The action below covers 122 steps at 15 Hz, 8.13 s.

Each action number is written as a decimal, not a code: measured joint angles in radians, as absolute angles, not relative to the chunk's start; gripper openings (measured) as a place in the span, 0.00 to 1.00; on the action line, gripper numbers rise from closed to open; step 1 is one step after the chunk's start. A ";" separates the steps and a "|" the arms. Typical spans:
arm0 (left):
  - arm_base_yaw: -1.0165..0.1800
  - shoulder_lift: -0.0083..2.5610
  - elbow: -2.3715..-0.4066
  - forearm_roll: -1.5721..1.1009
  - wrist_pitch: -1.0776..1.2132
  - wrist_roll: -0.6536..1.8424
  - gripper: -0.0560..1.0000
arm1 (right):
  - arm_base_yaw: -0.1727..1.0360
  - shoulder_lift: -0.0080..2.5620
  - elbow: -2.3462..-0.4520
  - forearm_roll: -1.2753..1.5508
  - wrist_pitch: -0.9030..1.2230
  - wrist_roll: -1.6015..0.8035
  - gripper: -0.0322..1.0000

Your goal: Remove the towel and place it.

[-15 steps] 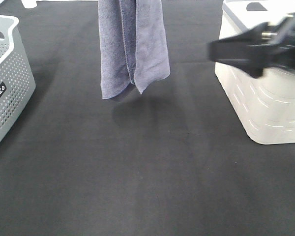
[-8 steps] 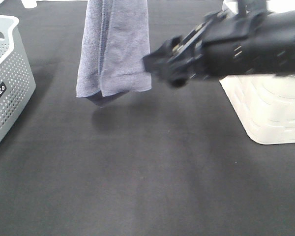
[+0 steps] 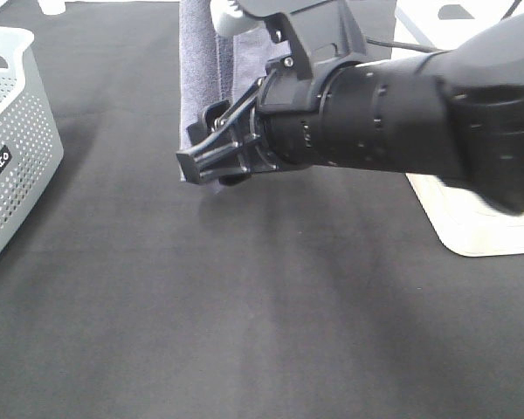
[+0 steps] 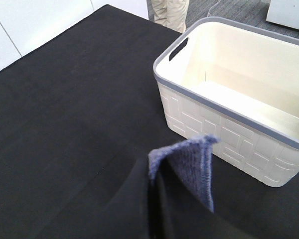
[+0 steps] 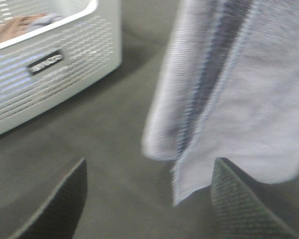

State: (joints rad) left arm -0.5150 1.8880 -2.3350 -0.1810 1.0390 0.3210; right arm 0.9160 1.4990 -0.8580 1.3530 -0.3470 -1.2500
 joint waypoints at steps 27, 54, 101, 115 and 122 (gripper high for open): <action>-0.515 1.888 -2.335 -0.224 1.026 0.317 0.05 | 0.918 1.651 -0.905 1.256 -0.661 -0.906 0.57; -0.515 1.944 -2.335 -0.173 1.197 0.336 0.05 | 0.918 1.511 -0.904 1.739 -0.591 -1.731 0.04; -0.515 2.010 -2.335 -0.131 1.229 0.278 0.05 | 0.590 1.364 -0.573 1.692 0.234 -1.041 0.04; -0.515 2.010 -2.335 -0.161 1.224 0.288 0.05 | 0.293 1.487 -1.085 0.379 0.655 -0.401 0.04; -0.515 2.030 -2.335 0.023 0.948 0.269 0.05 | 0.293 1.617 -1.486 0.070 0.643 -0.370 0.04</action>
State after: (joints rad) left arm -0.5150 2.0300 -2.3350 0.0230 0.9480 0.2690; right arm 0.2930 1.6170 -1.4860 0.0700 0.6430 -0.3700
